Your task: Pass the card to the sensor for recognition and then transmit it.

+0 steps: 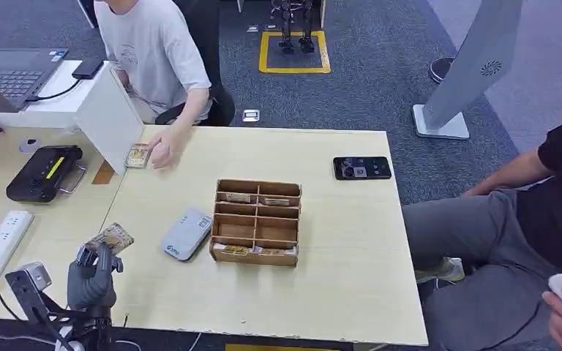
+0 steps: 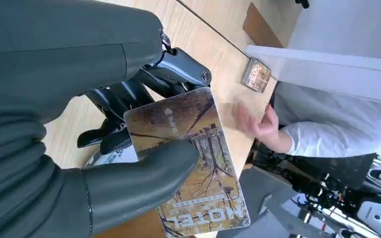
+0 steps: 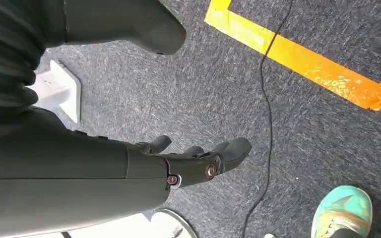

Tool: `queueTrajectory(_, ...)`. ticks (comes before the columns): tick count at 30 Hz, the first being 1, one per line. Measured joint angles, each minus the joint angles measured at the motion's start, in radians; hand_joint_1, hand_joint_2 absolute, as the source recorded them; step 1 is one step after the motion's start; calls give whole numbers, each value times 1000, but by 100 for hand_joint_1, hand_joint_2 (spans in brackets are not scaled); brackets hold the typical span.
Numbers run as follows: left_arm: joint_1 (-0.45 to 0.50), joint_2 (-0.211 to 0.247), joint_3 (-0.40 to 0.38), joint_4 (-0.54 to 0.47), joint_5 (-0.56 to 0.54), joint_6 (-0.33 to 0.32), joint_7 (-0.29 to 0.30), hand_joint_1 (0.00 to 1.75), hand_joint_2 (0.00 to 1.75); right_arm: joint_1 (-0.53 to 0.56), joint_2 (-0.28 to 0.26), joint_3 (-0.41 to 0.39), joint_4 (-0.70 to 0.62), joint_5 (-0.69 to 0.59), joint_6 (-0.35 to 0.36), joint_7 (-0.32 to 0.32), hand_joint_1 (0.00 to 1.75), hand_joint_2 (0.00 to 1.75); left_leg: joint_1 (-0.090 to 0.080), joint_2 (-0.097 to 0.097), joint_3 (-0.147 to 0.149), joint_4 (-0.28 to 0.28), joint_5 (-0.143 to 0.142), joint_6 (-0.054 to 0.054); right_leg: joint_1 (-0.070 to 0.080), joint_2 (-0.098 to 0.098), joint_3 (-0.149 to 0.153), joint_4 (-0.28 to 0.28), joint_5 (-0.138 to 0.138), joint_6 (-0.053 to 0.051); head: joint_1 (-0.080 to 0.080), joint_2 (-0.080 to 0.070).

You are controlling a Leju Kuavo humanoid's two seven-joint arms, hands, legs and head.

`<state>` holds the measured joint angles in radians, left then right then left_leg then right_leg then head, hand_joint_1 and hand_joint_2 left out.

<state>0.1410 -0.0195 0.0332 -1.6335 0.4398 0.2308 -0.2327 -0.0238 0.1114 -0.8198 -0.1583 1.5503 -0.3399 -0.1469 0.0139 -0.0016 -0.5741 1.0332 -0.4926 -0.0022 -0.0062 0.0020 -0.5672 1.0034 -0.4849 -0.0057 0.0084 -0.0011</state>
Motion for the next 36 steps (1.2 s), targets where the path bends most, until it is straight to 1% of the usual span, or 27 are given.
queueTrajectory(1, 1, 0, 0, -3, 1, 0, -4, 175, 175, 0, 0, 0, 0, 0, 0, 0, 0, 175, 0, 0, 0, 0, 0, 0, 0, 0, 0, 0, 0, 0, 0, 0)
queueTrajectory(3, 1, 0, 1, -10, 18, -7, -31, 175, 175, 0, 0, 0, 2, 0, 0, 0, 0, 175, 0, 0, 0, 0, 0, 0, 0, 0, 0, 0, 0, 0, 0, 0)
queueTrajectory(5, -5, 6, 1, -48, 41, -13, -52, 175, 175, 0, 0, 0, 4, 0, 0, 0, 0, 175, 0, 0, 0, 0, 0, 0, 0, 0, 0, 0, 0, 0, 0, 0)
queueTrajectory(8, -32, 22, 2, -108, 37, -14, -68, 175, 175, -1, 0, 0, 5, 0, 5, -2, 0, 175, 0, -1, 0, 0, 0, 0, 0, 0, 0, 0, 0, 0, 0, 0)
queueTrajectory(11, -72, 34, 3, -151, -14, -5, -106, 175, 175, -2, 1, 2, 5, 1, 18, -1, 0, 175, 0, -1, 0, 0, 0, 0, 0, 0, 0, 0, 0, 0, 0, 0)
queueTrajectory(13, -100, 47, 3, -163, -83, 16, -139, 175, 175, -3, 1, 4, 5, 2, 22, -2, 0, 175, 0, -1, 0, 0, 0, 0, 0, 0, 0, 0, 0, 0, 0, 0)
queueTrajectory(14, -115, 54, 3, -166, -135, 37, -160, 175, 175, -4, 1, 6, 5, 3, 24, -3, 0, 175, 0, 0, 0, 0, 0, 0, 0, 0, 0, 0, 0, 0, 0, 0)
queueTrajectory(15, -137, 76, 2, -165, -232, 96, -170, 175, 175, -6, 1, 12, 5, 7, 42, -6, 0, 175, 0, -1, 0, 0, 1, 0, 0, 0, 0, 0, 0, 0, 0, 0)
queueTrajectory(17, -208, 150, -11, -131, -549, 310, -149, 175, 175, -16, -4, 47, 2, 17, 97, -16, 0, 175, 1, 0, 0, 0, 2, -2, 1, 0, -1, 0, 1, -1, 2, 0)
queueTrajectory(18, -251, 194, -14, -97, -794, 412, -144, 175, 175, -22, -9, 68, 0, 18, 114, -22, 0, 175, 1, 0, 1, 0, 2, -2, 1, 1, -1, 0, 1, -1, 0, 0)
queueTrajectory(19, -290, 226, -14, -62, -1029, 460, -144, 175, 175, -27, -11, 83, -4, 18, 124, -25, 0, 175, 1, 0, 1, 0, 2, -2, 1, 0, 0, 0, 1, -1, -3, 0)
queueTrajectory(21, -350, 283, -17, 4, -1465, 465, -151, 175, 175, -40, -19, 105, -8, 18, 132, -29, 0, 175, 1, -2, 1, 0, 3, -2, 1, -2, 1, 1, 1, -1, -2, 0)
queueTrajectory(22, -367, 303, -18, 30, -1634, 465, -154, 175, 175, -45, -24, 114, -12, 18, 133, -29, 0, 175, 1, -1, 1, 0, 3, -2, 1, 0, 0, 1, 1, -1, -1, 0)
queueTrajectory(23, -378, 316, -19, 50, -1735, 466, -153, 175, 175, -47, -26, 122, -13, 18, 137, -29, 0, 175, 1, 2, 1, 0, 3, -2, 1, 2, -1, 1, 3, -2, -2, 0)
queueTrajectory(24, -391, 327, -21, 70, -1801, 467, -146, 175, 175, -48, -29, 129, -16, 18, 141, -28, 0, 175, 1, 3, 1, 0, 3, -2, 1, 3, -1, 1, 3, -2, -2, 0)
queueTrajectory(25, -409, 341, -23, 86, -1791, 468, -136, 175, 175, -48, -34, 135, -16, 18, 143, -24, 0, 175, 1, 3, 1, 0, 3, -2, 1, 4, -2, 1, 4, -2, -2, 0)
queueTrajectory(26, -428, 348, -26, 95, -1747, 468, -126, 175, 175, -45, -37, 140, -17, 18, 143, -22, 0, 175, 1, 3, 0, 0, 3, -2, 1, 3, -2, 1, 4, -2, -2, 0)
queueTrajectory(27, -444, 357, -33, 109, -1622, 468, -110, 175, 175, -44, -42, 148, -17, 18, 142, -21, 0, 175, 1, 3, 0, 0, 3, -2, 1, 3, -2, 1, 4, -2, -2, 0)
queueTrajectory(28, -458, 363, -41, 120, -1522, 468, -101, 175, 175, -45, -43, 152, -17, 18, 141, -21, 0, 175, 0, 3, 0, 0, 3, -2, 1, 3, -2, 1, 4, -2, -2, 0)
queueTrajectory(29, -472, 366, -49, 130, -1456, 468, -96, 175, 175, -45, -45, 154, -18, 15, 141, -21, 0, 175, 0, 3, 0, 0, 3, -2, 1, 3, -2, 1, 4, -2, -2, 0)
queueTrajectory(31, -491, 372, -60, 143, -1437, 468, -92, 175, 175, -45, -45, 161, -20, 11, 140, -22, 0, 175, 0, 3, 0, 0, 3, -2, 1, 3, -2, 1, 3, -2, -2, 0)
queueTrajectory(36, -506, 379, -79, 180, -1455, 468, -81, 175, 175, -46, -47, 172, -22, 9, 135, -24, 0, 175, 0, 3, 0, 0, 3, -2, 0, 4, -2, 1, 3, -2, -2, 0)
